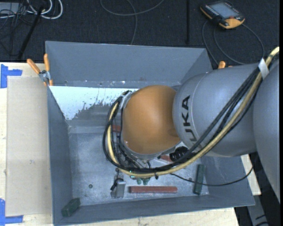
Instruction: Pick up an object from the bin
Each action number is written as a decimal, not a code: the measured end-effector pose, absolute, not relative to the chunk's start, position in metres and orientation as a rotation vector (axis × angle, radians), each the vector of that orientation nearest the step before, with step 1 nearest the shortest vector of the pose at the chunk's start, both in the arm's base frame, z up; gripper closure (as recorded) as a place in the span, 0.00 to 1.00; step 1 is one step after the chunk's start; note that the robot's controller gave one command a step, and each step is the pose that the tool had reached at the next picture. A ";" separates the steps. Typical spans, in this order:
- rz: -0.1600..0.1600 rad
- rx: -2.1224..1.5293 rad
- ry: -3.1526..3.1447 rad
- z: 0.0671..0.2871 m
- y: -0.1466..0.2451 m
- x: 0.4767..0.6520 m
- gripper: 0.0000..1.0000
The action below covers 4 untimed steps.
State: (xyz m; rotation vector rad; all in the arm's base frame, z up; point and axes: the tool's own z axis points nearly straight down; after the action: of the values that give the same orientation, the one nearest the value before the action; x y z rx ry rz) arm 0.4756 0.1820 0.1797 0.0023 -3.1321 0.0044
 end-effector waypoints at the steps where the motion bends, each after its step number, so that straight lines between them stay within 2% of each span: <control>1: 0.001 -0.003 -3.139 0.183 0.181 0.478 0.00; 2: -0.002 0.039 -3.144 0.126 0.131 0.492 0.00; 3: 0.003 -0.017 -3.140 0.071 0.124 0.492 0.00; 4: -0.003 0.078 -3.141 0.085 0.081 0.477 0.00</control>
Offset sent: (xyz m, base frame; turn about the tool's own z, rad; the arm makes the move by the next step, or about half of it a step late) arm 0.0184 -0.0636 -0.0669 -0.0222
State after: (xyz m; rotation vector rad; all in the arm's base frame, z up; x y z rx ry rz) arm 0.4767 0.0813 0.0851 0.0781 -3.1409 -0.0031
